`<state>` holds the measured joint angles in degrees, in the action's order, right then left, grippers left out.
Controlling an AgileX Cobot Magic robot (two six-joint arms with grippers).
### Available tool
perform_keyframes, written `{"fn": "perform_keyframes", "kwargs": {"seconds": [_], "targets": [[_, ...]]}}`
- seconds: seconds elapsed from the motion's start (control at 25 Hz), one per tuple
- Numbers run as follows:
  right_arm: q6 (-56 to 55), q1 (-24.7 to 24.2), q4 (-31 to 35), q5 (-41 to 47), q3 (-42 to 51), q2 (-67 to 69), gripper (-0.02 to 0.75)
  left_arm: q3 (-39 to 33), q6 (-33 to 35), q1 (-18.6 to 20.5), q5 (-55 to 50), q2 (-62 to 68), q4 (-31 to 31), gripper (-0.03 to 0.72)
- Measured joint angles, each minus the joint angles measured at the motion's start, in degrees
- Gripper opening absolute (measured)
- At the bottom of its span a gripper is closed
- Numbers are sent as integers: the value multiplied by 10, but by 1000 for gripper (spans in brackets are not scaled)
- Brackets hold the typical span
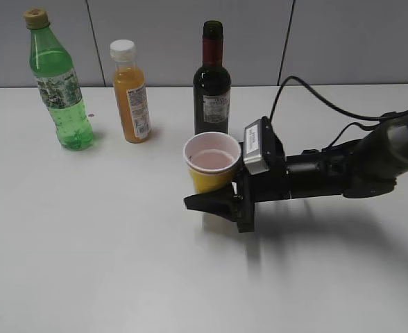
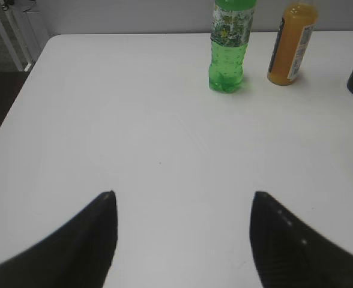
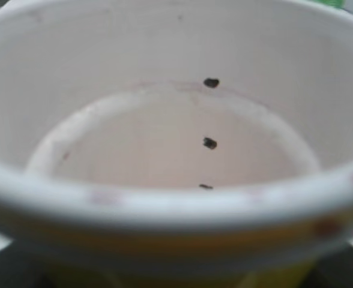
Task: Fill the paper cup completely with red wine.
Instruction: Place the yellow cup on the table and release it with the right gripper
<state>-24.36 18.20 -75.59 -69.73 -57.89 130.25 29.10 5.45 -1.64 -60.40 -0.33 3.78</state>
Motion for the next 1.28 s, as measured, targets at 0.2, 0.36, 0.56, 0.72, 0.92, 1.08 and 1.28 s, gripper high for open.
{"fn": "perform_keyframes", "kwargs": {"seconds": [0.2, 0.36, 0.56, 0.72, 0.92, 1.08, 1.28], "targets": [[-2, 45, -1, -1, -35, 33, 440, 0, 0, 0, 0, 0, 0, 519], [-2, 51, 0, 0, -39, 40, 440, 0, 0, 0, 0, 0, 0, 519], [-2, 51, 1, -1, -40, 42, 440, 0, 0, 0, 0, 0, 0, 519], [0, 51, 13, -1, -44, 62, 440, 0, 0, 0, 0, 0, 0, 519], [12, 51, 36, 2, -53, 84, 440, 0, 0, 0, 0, 0, 0, 519], [13, 51, 41, 2, -63, 86, 440, 0, 0, 0, 0, 0, 0, 519], [11, 51, 15, 2, -69, 88, 440, 0, 0, 0, 0, 0, 0, 519]]}}
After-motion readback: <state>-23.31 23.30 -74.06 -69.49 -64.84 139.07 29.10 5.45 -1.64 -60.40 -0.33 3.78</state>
